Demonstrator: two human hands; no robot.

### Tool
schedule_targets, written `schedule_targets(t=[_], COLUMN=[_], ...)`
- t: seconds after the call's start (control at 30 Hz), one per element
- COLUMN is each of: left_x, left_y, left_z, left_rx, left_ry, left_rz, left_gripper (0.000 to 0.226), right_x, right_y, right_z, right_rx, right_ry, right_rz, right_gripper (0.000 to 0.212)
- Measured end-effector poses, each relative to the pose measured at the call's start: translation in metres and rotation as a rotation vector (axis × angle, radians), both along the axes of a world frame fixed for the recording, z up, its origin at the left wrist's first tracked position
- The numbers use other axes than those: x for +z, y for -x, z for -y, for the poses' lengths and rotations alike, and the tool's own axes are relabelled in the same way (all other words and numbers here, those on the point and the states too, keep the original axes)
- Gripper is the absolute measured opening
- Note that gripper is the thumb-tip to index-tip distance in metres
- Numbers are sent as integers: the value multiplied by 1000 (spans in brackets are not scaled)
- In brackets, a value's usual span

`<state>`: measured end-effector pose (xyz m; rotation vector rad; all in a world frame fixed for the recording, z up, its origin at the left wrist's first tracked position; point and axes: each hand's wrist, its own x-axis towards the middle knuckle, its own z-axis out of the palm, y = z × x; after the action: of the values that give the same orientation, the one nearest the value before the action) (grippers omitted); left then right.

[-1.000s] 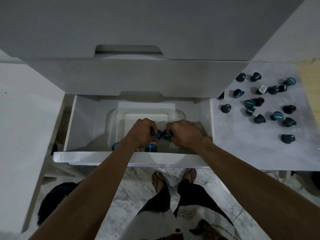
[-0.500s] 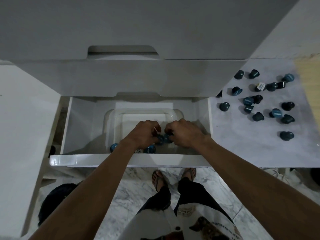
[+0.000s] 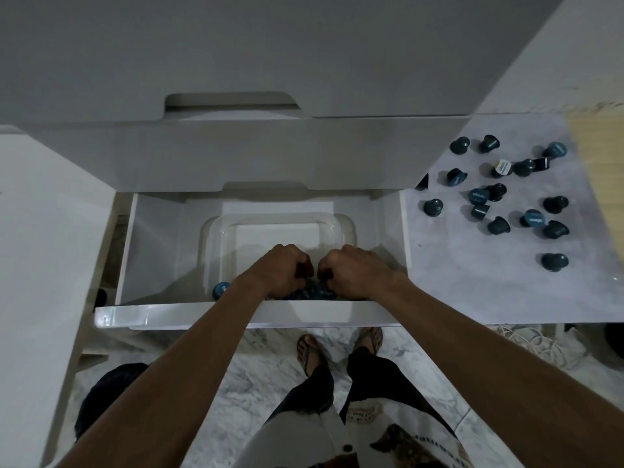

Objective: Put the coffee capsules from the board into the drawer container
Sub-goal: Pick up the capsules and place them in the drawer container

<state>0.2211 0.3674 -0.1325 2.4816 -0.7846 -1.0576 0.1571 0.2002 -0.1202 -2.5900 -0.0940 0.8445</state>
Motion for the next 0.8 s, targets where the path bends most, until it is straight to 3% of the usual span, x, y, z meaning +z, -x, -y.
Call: schedule_targets(t=[0.2, 0.37, 0.67, 0.8], left_x=[3, 3, 42, 72], left_y=[0, 0, -10, -3], left_z=[0, -2, -1, 17], left_rx=[-22, 40, 334, 414], left_ry=[-4, 42, 341, 456], left_rz=[8, 27, 193, 280], left_gripper=[27, 31, 36, 43], right_x=[2, 6, 49, 76], right_y=[1, 4, 10, 23], right_z=[1, 3, 16, 42], right_rx=[-2, -94, -542, -669], right_ry=[-17, -73, -487, -577], right_rz=[-21, 13, 394, 525], right_gripper=[23, 39, 43, 48])
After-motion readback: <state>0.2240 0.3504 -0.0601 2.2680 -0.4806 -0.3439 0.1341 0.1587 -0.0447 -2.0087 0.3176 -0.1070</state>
